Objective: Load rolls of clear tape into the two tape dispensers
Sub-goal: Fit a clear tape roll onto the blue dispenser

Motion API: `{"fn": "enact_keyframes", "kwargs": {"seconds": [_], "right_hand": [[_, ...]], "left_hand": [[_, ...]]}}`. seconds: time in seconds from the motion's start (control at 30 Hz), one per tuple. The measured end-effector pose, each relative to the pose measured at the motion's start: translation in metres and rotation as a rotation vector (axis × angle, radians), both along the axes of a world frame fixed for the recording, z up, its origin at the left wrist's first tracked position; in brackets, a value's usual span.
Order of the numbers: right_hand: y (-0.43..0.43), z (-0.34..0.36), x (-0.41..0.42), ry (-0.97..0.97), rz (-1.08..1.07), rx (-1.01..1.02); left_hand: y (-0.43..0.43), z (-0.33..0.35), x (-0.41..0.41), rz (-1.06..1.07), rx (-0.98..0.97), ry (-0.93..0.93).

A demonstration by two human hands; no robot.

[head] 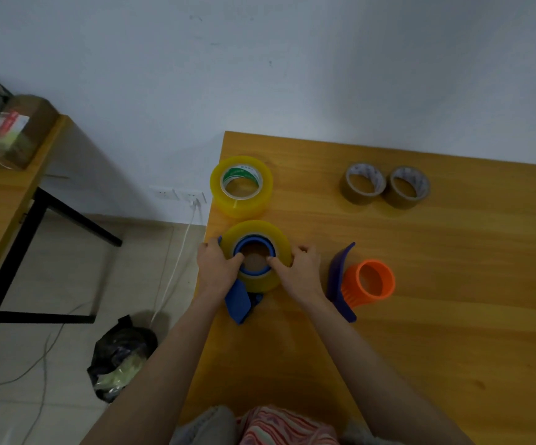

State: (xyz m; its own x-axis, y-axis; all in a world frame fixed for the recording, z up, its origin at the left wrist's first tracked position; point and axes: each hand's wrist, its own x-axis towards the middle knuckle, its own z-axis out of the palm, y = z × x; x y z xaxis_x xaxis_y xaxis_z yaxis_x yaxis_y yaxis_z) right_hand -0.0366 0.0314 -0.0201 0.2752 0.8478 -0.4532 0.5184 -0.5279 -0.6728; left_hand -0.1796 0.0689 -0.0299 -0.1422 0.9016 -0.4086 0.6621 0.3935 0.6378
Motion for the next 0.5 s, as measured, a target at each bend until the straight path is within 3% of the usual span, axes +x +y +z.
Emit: {"fn": "enact_keyframes", "kwargs": {"seconds": [0.37,0.5], "right_hand": [[0.008,0.004,-0.002,0.025,0.126,0.051],[0.027,0.01,-0.002,0.067,0.22,-0.024]], "left_hand": [[0.001,-0.001,-0.002,-0.066,-0.005,0.047],[0.0,0.0,-0.008,-0.106,-0.008,0.035]]}}
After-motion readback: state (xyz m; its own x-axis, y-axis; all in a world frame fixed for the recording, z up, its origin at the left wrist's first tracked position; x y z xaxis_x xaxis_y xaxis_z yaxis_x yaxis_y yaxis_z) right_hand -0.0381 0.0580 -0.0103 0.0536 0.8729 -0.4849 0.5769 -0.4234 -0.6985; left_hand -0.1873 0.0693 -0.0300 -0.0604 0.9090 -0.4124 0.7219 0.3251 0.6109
